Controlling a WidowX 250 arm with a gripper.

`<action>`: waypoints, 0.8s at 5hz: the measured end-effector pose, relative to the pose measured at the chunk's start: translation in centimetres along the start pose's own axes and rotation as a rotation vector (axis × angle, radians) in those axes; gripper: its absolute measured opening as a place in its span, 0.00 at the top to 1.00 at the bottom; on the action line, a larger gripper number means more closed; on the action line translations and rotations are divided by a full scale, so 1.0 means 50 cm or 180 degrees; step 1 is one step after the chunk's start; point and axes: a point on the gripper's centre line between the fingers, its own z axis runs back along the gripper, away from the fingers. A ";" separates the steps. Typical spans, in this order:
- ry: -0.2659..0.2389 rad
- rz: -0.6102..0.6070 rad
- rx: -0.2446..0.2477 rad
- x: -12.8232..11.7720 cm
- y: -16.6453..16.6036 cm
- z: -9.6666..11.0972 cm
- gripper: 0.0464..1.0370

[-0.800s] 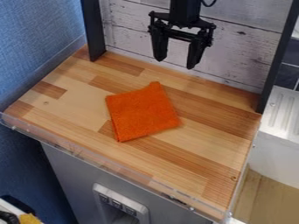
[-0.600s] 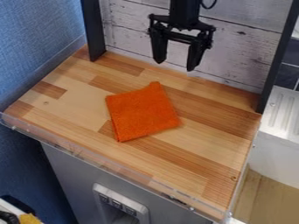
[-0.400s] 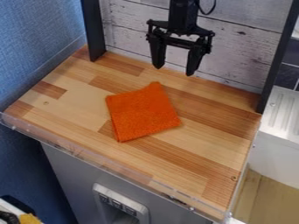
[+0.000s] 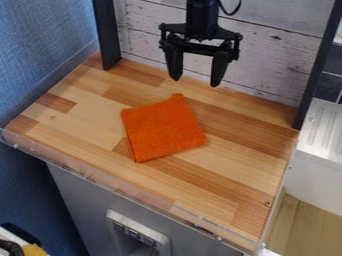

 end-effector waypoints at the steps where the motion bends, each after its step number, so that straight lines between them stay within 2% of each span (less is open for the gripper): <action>1: -0.0131 0.0153 -0.0018 -0.020 0.006 0.016 0.04; 2: -0.0186 0.0288 -0.0020 -0.036 0.011 0.019 0.04; 3: -0.0157 0.0413 0.0004 -0.039 0.022 0.020 0.04; 4: -0.0104 0.0475 0.0035 -0.041 0.031 0.025 0.08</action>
